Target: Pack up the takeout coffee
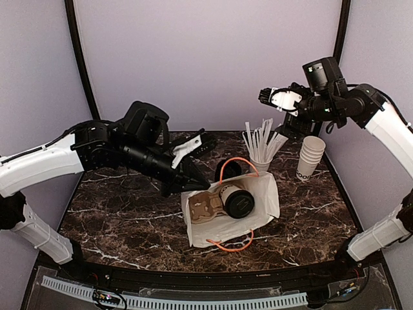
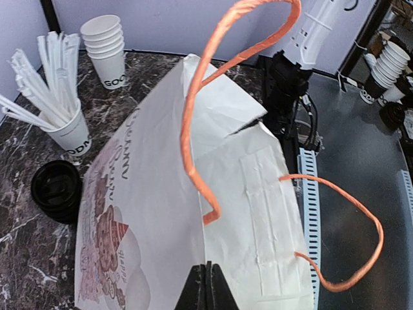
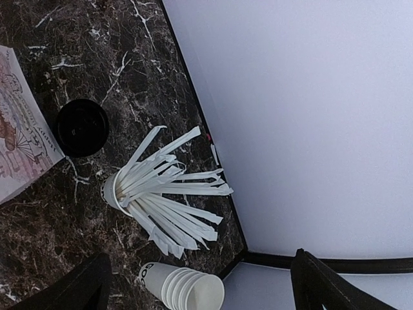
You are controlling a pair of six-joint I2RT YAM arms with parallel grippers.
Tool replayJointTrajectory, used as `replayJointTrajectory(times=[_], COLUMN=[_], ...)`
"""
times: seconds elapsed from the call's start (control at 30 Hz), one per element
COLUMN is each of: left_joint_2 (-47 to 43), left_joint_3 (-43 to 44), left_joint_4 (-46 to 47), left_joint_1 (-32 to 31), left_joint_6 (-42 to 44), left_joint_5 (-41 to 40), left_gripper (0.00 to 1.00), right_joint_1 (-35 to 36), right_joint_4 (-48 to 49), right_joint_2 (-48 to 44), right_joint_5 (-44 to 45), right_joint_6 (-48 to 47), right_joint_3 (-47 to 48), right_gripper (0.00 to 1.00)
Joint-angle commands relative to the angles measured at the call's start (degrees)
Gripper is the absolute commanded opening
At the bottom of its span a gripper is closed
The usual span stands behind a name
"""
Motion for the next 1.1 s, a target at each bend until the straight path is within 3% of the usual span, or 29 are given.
replayJointTrajectory(times=[0.0, 0.3, 0.6, 0.73, 0.9, 1.07], left_joint_2=[-3.34, -5.35, -5.17, -4.97, -4.90, -2.49], left_joint_3=[-1.99, -5.43, -5.94, -6.23, -7.87, -8.42], left_joint_4=[3.34, 5.49, 6.63, 7.73, 10.59, 13.99], left_joint_1=[-3.72, -6.54, -6.16, -3.65, 3.90, 8.18], left_joint_6=[1.10, -0.56, -0.70, -2.33, -5.99, -6.74], left_joint_5=[0.18, -1.37, -5.23, -3.19, 3.67, 5.58], left_gripper=[0.00, 0.00, 0.00, 0.00, 0.00, 0.00], right_joint_1=[-0.67, -1.47, -1.50, -1.48, -1.69, -4.33], right_joint_4=[1.45, 0.55, -1.51, -4.11, -3.69, -4.74], right_joint_2=[-1.35, -1.63, -0.25, 0.47, 0.83, 3.29], right_joint_5=[-0.65, -1.80, -5.89, -10.02, -8.46, -12.16], right_joint_6=[1.10, 1.14, 2.41, 3.61, 2.59, 4.05], right_joint_3=[-2.11, -3.77, 0.92, 4.94, 1.77, 1.93], right_gripper=[0.99, 0.99, 0.99, 0.99, 0.98, 0.93])
